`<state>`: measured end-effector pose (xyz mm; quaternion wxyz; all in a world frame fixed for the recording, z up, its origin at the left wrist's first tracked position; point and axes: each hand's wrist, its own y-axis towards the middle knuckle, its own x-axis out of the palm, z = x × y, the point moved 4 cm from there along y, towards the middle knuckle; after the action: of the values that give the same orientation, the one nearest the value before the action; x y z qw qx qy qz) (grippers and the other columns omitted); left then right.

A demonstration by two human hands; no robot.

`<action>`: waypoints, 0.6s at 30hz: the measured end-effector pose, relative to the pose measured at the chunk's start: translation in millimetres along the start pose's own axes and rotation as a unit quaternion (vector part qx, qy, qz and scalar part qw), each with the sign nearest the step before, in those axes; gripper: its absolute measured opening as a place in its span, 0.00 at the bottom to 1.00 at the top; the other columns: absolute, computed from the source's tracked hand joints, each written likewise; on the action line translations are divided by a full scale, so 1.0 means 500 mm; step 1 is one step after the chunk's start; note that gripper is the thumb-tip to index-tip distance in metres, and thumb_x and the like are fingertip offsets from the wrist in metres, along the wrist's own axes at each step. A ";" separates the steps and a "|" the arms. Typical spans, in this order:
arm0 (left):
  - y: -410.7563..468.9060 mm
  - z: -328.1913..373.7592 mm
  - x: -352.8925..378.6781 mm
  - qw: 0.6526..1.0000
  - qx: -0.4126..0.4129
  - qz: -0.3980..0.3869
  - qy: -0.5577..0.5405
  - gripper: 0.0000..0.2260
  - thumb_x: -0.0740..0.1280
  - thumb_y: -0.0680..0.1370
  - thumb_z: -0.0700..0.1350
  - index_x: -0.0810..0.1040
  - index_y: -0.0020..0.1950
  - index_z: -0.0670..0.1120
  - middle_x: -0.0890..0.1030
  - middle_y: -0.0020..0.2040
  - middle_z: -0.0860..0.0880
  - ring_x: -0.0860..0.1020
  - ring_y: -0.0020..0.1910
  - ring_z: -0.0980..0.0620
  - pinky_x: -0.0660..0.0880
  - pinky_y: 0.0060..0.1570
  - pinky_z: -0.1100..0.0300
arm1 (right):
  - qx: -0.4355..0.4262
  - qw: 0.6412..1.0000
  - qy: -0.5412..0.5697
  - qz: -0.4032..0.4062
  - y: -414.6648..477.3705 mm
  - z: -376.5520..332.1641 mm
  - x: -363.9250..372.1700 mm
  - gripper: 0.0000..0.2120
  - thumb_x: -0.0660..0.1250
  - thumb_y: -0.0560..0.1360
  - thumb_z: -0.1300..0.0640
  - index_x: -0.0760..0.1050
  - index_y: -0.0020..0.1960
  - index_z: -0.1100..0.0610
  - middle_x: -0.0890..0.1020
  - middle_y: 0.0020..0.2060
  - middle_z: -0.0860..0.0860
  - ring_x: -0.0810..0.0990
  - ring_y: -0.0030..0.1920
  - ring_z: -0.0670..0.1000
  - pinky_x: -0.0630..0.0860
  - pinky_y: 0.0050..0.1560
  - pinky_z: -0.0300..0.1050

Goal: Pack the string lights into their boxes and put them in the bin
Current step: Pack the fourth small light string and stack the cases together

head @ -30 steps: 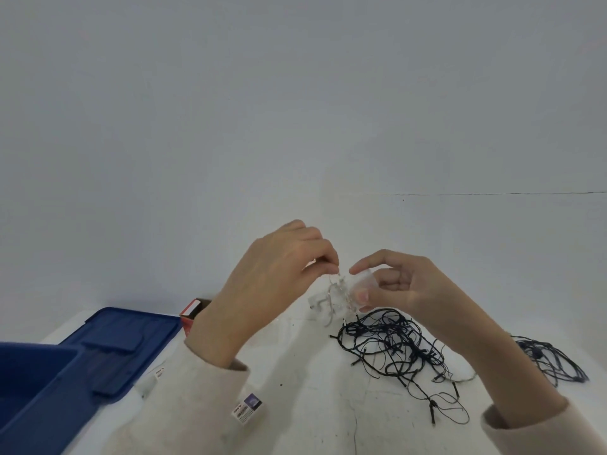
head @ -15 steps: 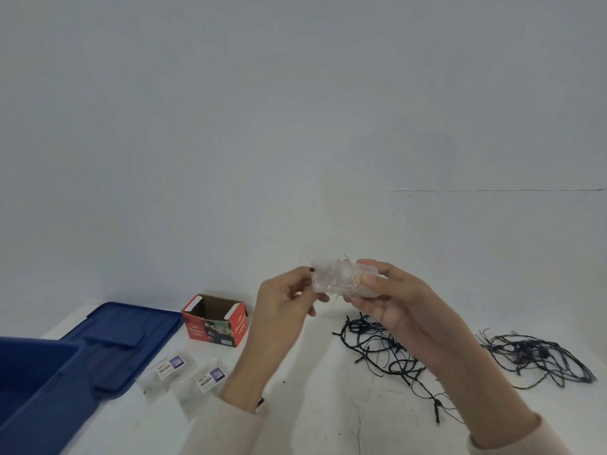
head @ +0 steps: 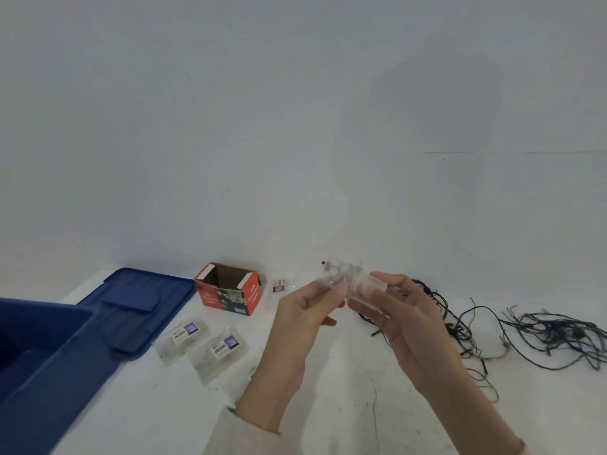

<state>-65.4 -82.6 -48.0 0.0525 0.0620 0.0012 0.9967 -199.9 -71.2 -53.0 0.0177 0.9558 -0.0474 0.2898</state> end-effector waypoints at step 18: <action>0.105 -0.096 -0.060 0.986 -0.084 -0.051 0.135 0.02 0.73 0.70 0.44 0.83 0.41 0.50 0.85 0.39 0.52 0.79 0.40 0.59 0.72 0.41 0.65 | 0.048 0.868 -0.455 -0.193 0.130 0.061 -0.040 0.16 0.69 0.67 0.44 0.82 0.51 0.50 0.85 0.43 0.46 0.82 0.47 0.47 0.75 0.50 0.38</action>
<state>-47.0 -137.6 -99.0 0.1075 -0.0783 -0.0718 0.9885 -206.1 -136.2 -88.8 0.0039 0.9713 0.1495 -0.1847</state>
